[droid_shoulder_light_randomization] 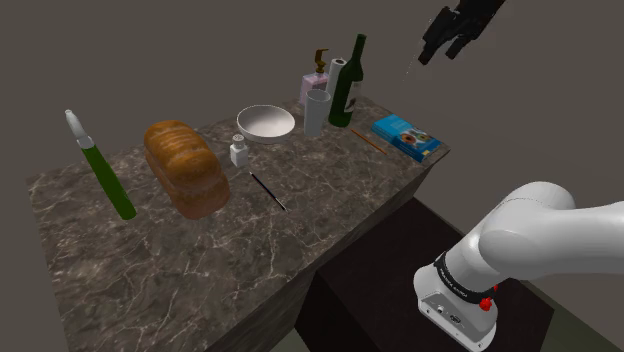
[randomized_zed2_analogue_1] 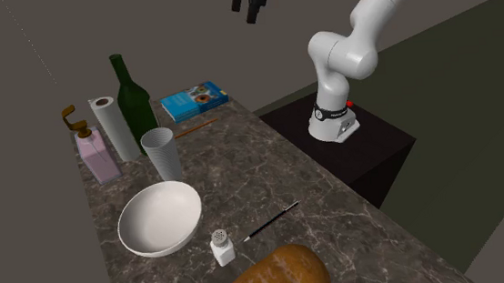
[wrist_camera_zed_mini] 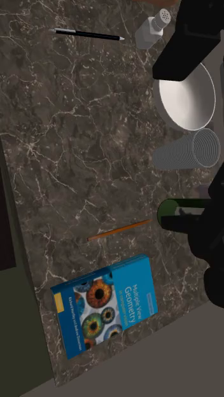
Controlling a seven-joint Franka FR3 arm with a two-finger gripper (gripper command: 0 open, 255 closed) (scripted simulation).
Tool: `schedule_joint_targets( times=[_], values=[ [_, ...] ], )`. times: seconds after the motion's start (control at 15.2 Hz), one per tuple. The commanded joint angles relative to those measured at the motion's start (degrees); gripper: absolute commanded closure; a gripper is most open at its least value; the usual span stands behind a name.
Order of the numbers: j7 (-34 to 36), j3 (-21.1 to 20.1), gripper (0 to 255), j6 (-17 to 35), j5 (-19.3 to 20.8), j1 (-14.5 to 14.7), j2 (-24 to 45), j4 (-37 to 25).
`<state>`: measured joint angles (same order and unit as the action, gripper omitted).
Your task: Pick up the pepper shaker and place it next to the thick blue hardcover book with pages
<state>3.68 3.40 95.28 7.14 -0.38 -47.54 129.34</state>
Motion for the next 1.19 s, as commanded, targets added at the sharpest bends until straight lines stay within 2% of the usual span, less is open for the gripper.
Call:
schedule_joint_targets(
  times=[0.0,0.59,1.12],
  values=[
    [0.0,0.0,0,0.0,0.0,0.0,0.0,0.0],
    [9.0,-5.5,0,14.5,-5.0,2.3,5.9,8.3],
    [16.5,-10.7,0,28.0,-8.4,4.1,16.2,10.6]
  ],
)
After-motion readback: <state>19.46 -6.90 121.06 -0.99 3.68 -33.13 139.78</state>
